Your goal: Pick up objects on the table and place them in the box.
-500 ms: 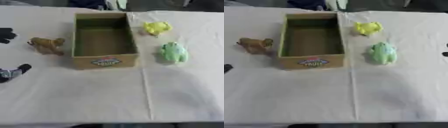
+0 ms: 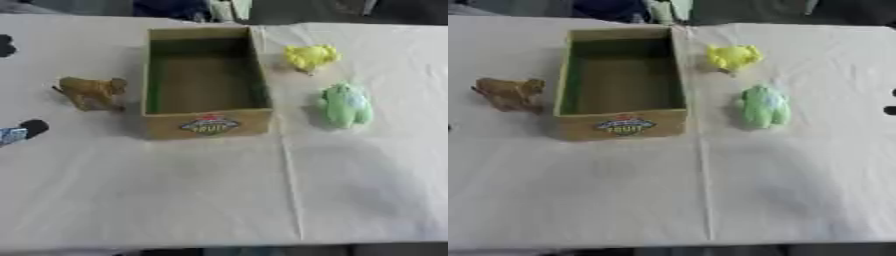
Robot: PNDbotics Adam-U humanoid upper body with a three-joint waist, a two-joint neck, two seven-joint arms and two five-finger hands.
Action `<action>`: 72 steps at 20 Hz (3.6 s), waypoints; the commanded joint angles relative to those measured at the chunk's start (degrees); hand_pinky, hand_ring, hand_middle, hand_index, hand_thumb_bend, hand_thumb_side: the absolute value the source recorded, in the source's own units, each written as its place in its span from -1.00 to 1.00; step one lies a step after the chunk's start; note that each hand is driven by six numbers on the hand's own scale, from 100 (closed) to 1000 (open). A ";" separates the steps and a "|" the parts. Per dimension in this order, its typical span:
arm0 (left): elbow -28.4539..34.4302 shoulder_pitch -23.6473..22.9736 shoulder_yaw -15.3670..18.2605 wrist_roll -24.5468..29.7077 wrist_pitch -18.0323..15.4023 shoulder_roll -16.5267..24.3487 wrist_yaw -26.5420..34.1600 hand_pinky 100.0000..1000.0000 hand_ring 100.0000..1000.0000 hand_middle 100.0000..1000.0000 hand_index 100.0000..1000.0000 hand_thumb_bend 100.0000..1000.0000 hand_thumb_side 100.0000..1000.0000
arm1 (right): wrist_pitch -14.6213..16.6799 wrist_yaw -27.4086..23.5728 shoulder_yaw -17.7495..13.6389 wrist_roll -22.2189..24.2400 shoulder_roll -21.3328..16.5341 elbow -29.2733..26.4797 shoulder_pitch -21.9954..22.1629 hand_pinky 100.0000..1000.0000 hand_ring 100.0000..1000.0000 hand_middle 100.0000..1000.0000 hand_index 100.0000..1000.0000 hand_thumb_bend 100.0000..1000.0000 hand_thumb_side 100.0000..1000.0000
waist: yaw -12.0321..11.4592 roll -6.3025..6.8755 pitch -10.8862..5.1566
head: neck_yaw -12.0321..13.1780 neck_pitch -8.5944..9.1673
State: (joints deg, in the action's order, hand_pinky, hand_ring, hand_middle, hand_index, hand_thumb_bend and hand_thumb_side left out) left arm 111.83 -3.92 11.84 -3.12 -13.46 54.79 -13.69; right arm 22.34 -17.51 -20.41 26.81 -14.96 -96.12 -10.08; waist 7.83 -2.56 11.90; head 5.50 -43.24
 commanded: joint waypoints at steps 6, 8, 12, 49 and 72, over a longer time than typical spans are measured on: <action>-9.61 6.67 -2.38 1.58 -2.22 8.68 -3.74 0.40 0.45 0.33 0.70 0.48 -0.46 | 0.39 0.03 0.29 0.35 -2.16 -0.21 -0.25 0.34 0.57 0.18 0.36 -1.00 -0.71 | 0.68 0.25 -1.04 | 0.15 0.05; -12.84 8.80 -3.75 2.65 -3.13 9.53 -4.48 0.40 0.44 0.32 0.70 0.47 -0.40 | 0.43 0.02 0.42 0.51 -2.18 -0.15 -0.26 0.34 0.57 0.18 0.36 -1.00 -0.71 | 0.90 0.28 -1.03 | 0.26 0.00; -18.71 13.25 -6.79 5.39 -5.53 10.25 -5.77 0.40 0.44 0.32 0.70 0.46 -0.28 | 0.47 -0.02 0.67 0.82 -2.14 -0.02 -0.35 0.34 0.57 0.18 0.36 -1.00 -0.71 | 1.34 0.31 -0.98 | 0.64 -0.01; -42.41 32.98 -18.69 14.82 -13.73 -3.64 -20.41 0.39 0.43 0.29 0.66 0.04 -0.18 | 0.73 0.12 1.73 2.63 -1.01 0.23 -1.53 0.34 0.57 0.18 0.36 -1.00 -0.69 | 3.84 0.28 1.06 | 2.00 0.78; -41.54 33.60 -20.52 15.18 -11.71 -6.87 -23.62 0.11 -0.21 -0.32 0.39 -0.94 -0.46 | 0.65 0.03 1.68 2.84 -0.67 0.34 -1.61 0.34 0.57 0.18 0.36 -1.00 -0.69 | 3.98 0.07 1.16 | 1.85 0.81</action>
State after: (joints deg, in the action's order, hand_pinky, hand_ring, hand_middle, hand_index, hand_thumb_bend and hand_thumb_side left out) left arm 69.57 29.17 -8.72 12.09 -25.51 46.84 -37.36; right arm 22.93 -17.51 -18.47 29.53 -14.77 -95.41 -11.12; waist 11.78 -2.58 13.88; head 7.44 -42.76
